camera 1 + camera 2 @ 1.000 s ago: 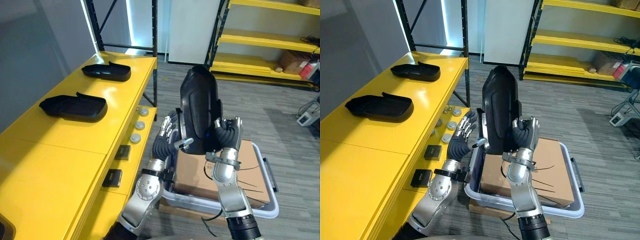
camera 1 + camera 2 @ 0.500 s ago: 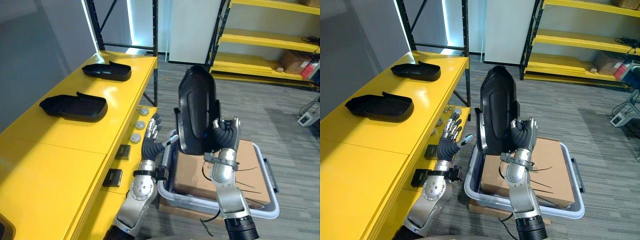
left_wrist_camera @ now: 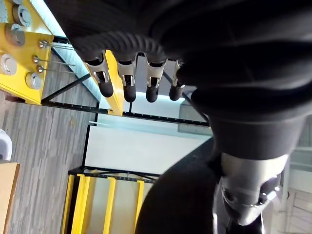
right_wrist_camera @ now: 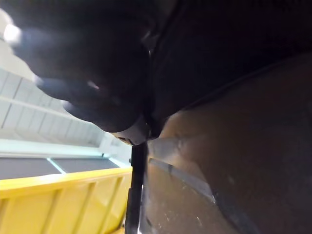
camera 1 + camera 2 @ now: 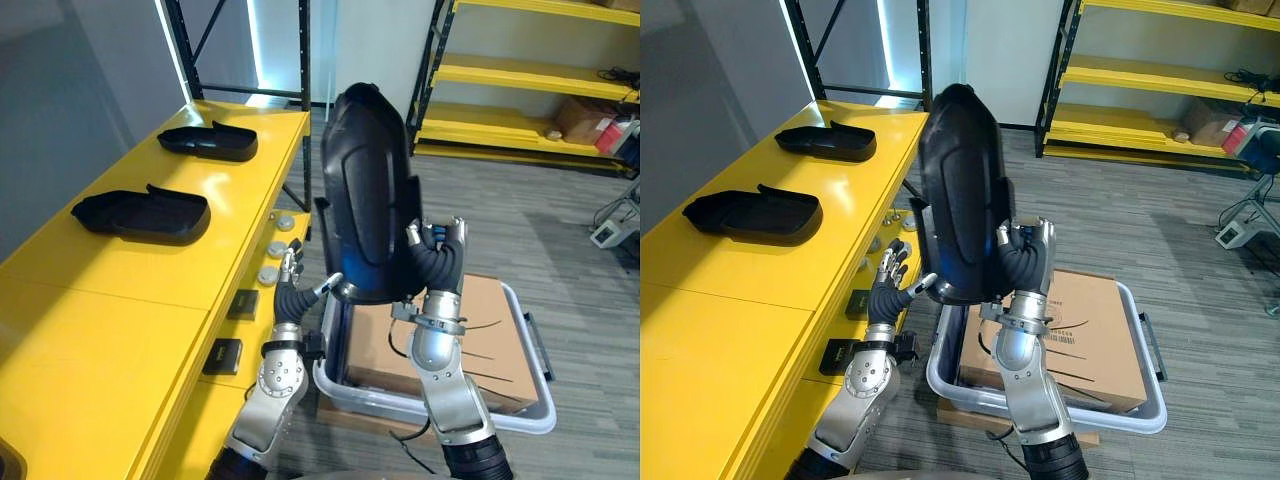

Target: Walk over and take plastic housings, then place them on the shelf

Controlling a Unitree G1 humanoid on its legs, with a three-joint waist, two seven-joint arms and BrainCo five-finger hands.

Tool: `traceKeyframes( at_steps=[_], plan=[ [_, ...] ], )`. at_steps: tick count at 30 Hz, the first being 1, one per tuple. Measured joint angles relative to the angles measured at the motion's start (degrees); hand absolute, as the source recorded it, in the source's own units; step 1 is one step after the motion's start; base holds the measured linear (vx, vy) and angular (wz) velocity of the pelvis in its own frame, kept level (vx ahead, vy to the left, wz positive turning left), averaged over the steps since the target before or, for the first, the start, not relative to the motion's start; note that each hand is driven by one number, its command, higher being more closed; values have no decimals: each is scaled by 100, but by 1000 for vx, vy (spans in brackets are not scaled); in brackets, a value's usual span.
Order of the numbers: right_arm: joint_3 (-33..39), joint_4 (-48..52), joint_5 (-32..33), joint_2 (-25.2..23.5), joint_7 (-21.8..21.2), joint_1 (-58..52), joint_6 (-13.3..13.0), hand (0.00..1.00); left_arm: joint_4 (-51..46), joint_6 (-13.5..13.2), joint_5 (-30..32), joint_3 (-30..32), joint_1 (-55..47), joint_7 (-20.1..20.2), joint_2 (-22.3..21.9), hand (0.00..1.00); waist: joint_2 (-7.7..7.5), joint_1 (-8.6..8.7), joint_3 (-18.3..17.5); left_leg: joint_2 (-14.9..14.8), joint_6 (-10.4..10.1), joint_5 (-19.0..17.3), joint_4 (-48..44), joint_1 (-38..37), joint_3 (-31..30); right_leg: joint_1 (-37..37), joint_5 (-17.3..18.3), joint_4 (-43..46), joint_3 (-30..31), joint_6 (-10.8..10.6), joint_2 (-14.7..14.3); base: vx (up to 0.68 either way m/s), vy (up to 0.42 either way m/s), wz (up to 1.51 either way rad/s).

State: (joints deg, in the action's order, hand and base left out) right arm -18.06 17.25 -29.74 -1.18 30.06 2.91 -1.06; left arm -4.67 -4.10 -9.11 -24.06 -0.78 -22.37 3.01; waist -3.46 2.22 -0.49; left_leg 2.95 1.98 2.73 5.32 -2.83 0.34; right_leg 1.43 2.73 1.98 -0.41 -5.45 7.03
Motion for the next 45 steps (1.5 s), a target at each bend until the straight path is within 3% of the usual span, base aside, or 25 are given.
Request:
traceKeyframes(
  at_steps=[6,7,12,13,18,24,32,38,42,45],
  plan=[
    [-228,-29,44,216,-242,156,-2,100,5,0,-395,-237,239,106,68,0,4,12,1,-3,0,0,-1,13,66,-56,-3,25,60,1,-4,-29,-22,-5],
    [-230,-29,44,291,-245,185,-2,100,5,0,-436,-241,268,106,68,100,4,12,1,-2,0,0,0,14,71,-60,-7,26,63,0,-4,-34,-25,-6],
    [-224,-149,114,404,-238,186,-2,100,7,2,-634,-224,324,96,75,100,6,12,1,-1,1,1,-1,13,71,-61,-7,28,62,1,-3,-7,-5,0],
    [-219,-181,116,404,-229,186,-2,0,9,4,-677,-222,324,96,75,100,6,15,1,-1,1,1,-1,12,73,-62,-8,28,62,1,-3,-38,-33,-1],
    [-219,-330,274,439,-228,185,-43,0,10,5,-814,-186,325,95,90,100,8,14,0,1,1,1,-1,13,73,-62,-8,26,61,1,-1,-6,-6,0],
    [-237,-465,665,510,-300,176,-294,0,16,164,-785,-108,341,89,178,100,12,15,-2,3,1,2,-1,12,66,-58,-8,26,56,1,0,0,0,0],
    [236,-108,1716,702,-928,179,-481,0,15,196,-210,10,342,244,164,100,12,1,-3,5,2,3,-1,-4,59,-41,-7,29,54,2,1,0,0,0],
    [1214,999,2501,735,-1142,230,-1015,0,18,200,140,176,306,521,124,100,12,21,-3,4,2,3,-1,-12,66,-39,-8,29,59,1,-1,0,0,0],
    [2263,1343,3027,726,-1184,234,-1323,0,64,199,208,506,111,599,33,100,20,29,-6,3,2,3,0,-15,72,-40,-8,29,60,1,-1,0,0,0],
    [3416,1338,3801,724,-1291,217,-1540,0,237,199,224,783,-106,617,32,100,42,45,-1,4,2,3,0,-12,70,-41,-8,23,59,1,0,0,0,0]
  ],
)
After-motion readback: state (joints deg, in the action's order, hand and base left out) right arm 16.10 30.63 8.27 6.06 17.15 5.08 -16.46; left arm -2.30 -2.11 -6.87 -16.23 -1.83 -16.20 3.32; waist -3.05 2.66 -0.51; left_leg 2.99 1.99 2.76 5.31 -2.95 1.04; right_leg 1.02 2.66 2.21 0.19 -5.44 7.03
